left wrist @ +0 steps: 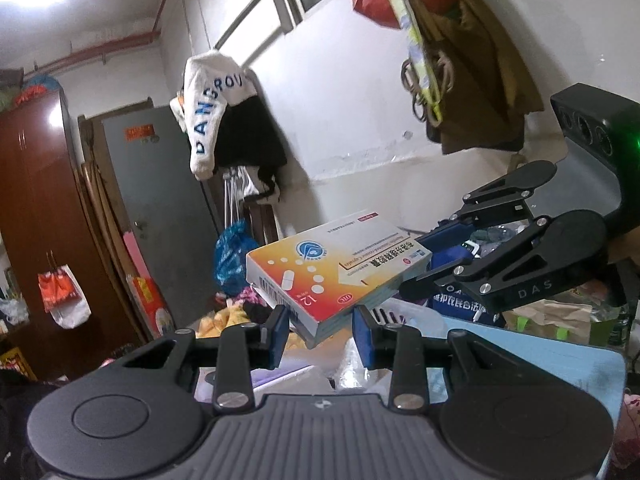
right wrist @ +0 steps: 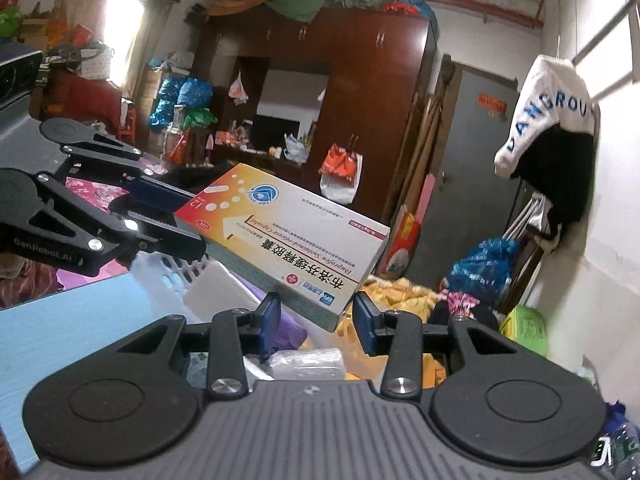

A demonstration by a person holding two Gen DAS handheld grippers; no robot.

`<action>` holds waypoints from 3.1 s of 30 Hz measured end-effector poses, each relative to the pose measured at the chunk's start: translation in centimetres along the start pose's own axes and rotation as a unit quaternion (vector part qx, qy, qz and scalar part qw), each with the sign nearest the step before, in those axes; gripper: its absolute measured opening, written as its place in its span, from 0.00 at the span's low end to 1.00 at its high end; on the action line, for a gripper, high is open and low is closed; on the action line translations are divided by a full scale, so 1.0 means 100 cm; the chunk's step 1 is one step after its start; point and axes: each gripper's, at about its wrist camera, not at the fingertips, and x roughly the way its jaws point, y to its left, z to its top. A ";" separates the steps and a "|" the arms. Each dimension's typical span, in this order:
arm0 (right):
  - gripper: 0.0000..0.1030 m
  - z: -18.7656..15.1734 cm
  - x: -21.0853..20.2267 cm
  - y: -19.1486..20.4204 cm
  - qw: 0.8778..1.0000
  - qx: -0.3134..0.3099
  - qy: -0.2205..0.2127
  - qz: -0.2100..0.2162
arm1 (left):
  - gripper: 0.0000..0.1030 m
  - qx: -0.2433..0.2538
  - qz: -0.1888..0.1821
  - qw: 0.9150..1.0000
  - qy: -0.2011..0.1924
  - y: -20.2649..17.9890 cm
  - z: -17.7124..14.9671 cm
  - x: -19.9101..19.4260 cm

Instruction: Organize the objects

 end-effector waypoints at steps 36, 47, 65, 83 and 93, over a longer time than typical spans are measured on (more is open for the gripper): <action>1.00 -0.019 -0.005 -0.024 0.991 0.123 -0.018 -0.037 | 0.87 -0.091 0.060 0.994 0.015 0.012 -0.041 0.006; 1.00 -0.015 -0.024 0.017 0.993 0.096 -0.001 -0.062 | 0.93 -0.134 0.084 0.987 0.027 0.013 -0.047 -0.019; 1.00 -0.019 -0.079 0.066 0.982 0.128 -0.025 -0.134 | 0.97 -0.136 0.187 0.972 0.035 -0.038 -0.046 -0.117; 1.00 -0.083 -0.095 0.059 0.971 0.217 0.014 -0.098 | 0.97 -0.194 0.158 0.968 0.024 -0.072 -0.097 -0.095; 1.00 -0.080 -0.104 0.079 0.978 0.187 0.011 -0.093 | 0.97 -0.183 0.178 0.966 0.035 -0.091 -0.091 -0.105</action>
